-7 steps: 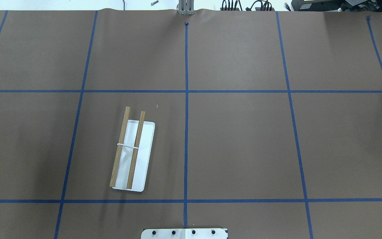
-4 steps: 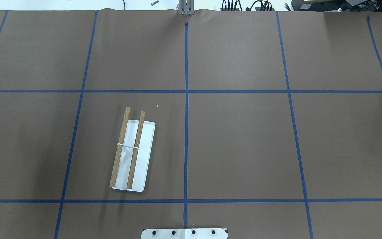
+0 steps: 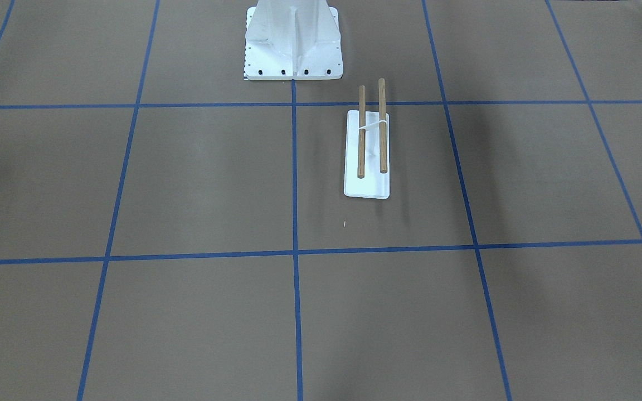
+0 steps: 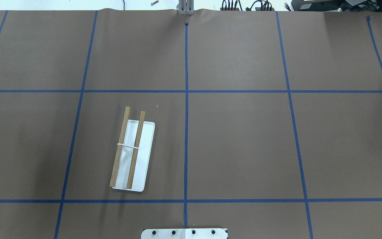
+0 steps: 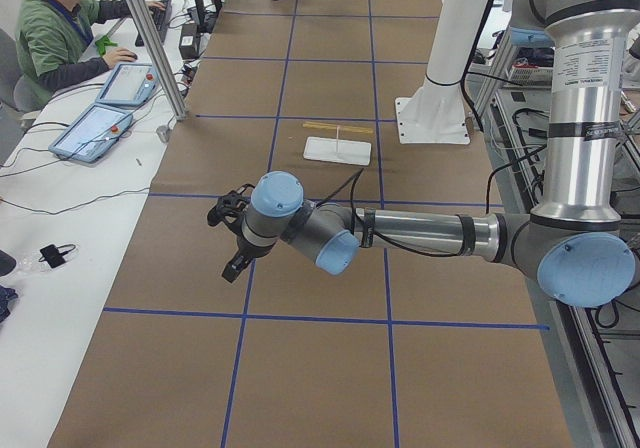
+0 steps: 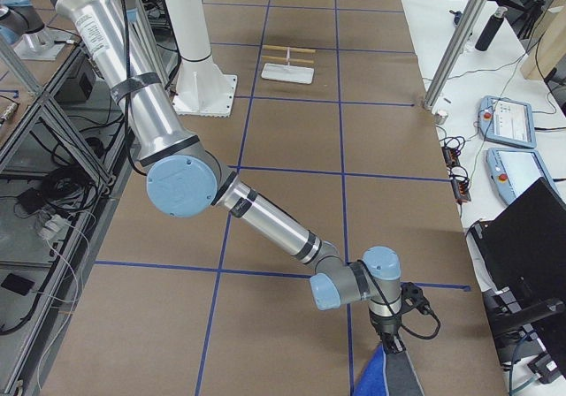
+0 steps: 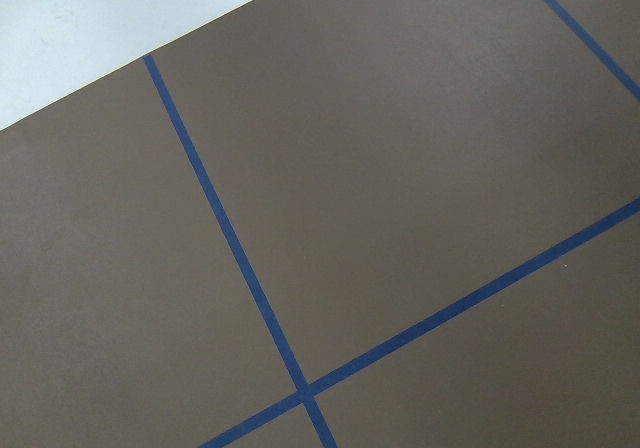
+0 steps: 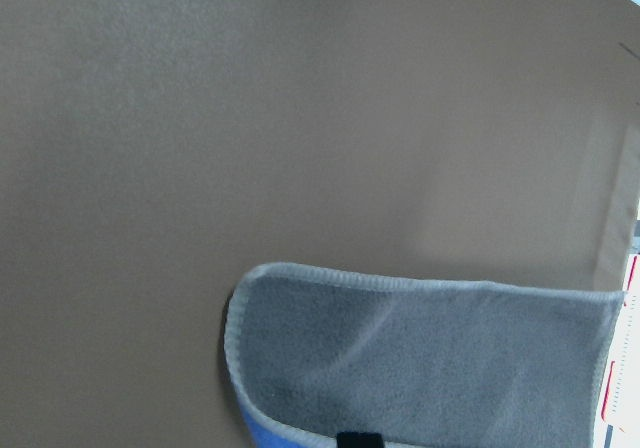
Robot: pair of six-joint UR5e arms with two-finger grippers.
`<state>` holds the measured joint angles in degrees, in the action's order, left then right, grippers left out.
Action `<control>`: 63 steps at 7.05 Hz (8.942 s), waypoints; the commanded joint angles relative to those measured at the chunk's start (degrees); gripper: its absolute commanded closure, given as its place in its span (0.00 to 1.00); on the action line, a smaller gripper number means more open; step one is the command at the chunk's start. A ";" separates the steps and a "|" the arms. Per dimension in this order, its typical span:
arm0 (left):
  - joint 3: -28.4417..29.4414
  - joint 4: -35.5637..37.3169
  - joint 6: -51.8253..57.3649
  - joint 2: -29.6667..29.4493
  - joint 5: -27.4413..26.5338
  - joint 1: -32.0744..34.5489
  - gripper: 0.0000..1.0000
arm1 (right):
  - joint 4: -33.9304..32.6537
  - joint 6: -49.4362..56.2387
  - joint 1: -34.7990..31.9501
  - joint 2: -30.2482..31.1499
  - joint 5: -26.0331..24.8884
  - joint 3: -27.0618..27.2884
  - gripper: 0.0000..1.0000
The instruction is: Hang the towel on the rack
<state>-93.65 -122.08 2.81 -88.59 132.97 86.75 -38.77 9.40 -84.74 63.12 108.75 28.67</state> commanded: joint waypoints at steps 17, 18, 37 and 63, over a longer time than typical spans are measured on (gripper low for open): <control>2.06 -0.09 0.00 -1.67 -0.34 0.00 0.02 | -1.04 1.75 5.46 1.30 -8.56 -0.80 0.43; 2.41 -0.09 0.00 -1.67 -0.34 -0.09 0.02 | -1.04 1.76 5.46 1.13 -8.56 -0.98 0.43; 1.01 -4.46 -0.08 -1.84 0.18 -0.09 0.02 | -29.23 1.42 -5.35 0.50 11.11 33.87 1.00; -5.23 -7.73 -135.78 -43.15 -25.48 -45.62 0.23 | -19.06 -79.98 49.84 -6.70 -19.54 88.22 1.00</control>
<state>-98.96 -129.70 -131.72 -131.63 107.91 41.09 -58.04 -70.57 -35.37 56.41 89.36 116.74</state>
